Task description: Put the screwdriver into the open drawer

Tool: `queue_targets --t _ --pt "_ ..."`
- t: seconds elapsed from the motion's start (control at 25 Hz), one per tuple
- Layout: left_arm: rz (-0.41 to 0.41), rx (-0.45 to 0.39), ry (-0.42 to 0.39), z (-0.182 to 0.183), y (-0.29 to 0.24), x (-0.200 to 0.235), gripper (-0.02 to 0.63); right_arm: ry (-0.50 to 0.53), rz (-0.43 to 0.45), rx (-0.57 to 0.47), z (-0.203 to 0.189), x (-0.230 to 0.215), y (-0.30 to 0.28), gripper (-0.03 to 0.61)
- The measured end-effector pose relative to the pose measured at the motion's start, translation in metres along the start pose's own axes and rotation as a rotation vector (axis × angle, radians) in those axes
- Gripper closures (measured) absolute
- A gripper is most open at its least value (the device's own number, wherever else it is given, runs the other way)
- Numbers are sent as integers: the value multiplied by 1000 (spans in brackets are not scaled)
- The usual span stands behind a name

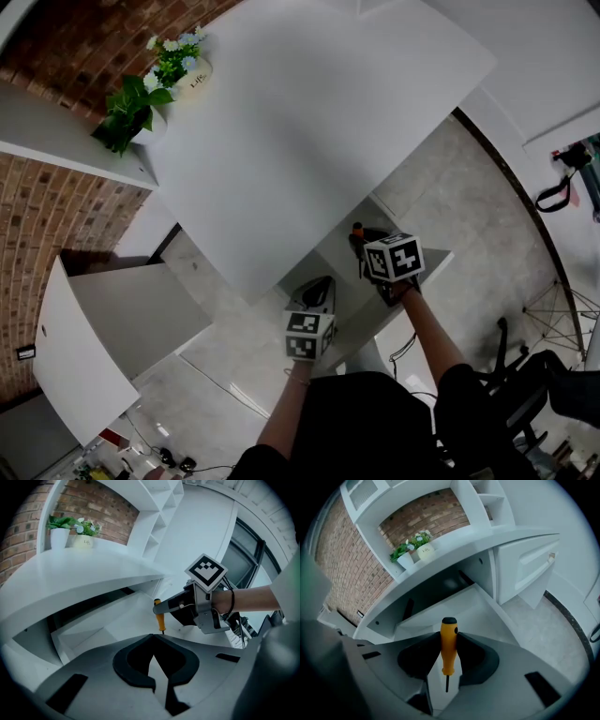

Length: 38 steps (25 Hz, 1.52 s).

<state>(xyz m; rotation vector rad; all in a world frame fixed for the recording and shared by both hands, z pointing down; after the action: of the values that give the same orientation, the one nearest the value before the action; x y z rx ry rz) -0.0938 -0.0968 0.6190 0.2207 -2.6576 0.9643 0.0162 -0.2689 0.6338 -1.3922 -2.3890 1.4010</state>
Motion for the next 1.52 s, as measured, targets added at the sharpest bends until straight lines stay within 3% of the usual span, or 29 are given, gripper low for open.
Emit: queue_targets --t 0.16,0.52,0.8,1.0,1.2,1.52 --pt "0 31 8 -4 -5 3 604 39 -5 76 -4 -5 -17 463" --pt "13 50 39 -11 -20 8 606 -73 -54 170 -26 -19 -45 463" --pt "13 72 44 -9 -27 10 605 -186 -84 189 -34 -29 -61 463" --pt "18 88 31 -9 -29 12 606 -164 -153 216 -40 -33 -68 463" --pt "20 99 39 -13 -31 12 604 -205 -161 216 -45 -35 -72 463" --pt "20 105 -6 -14 -35 14 606 -185 -221 183 -47 -29 -73 462"
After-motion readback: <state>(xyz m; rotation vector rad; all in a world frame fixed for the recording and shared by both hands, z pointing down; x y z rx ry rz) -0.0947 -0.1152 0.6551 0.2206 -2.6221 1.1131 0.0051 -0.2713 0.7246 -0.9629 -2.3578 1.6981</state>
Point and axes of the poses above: the fingertips, and each gripper's own axes: y backward along the fingers, x to its left, z out of its top, the point moved 10 cm from there along y, backward along the fingers, and after that the axes turned 6 degrees about -x, right-handed, at the moved point
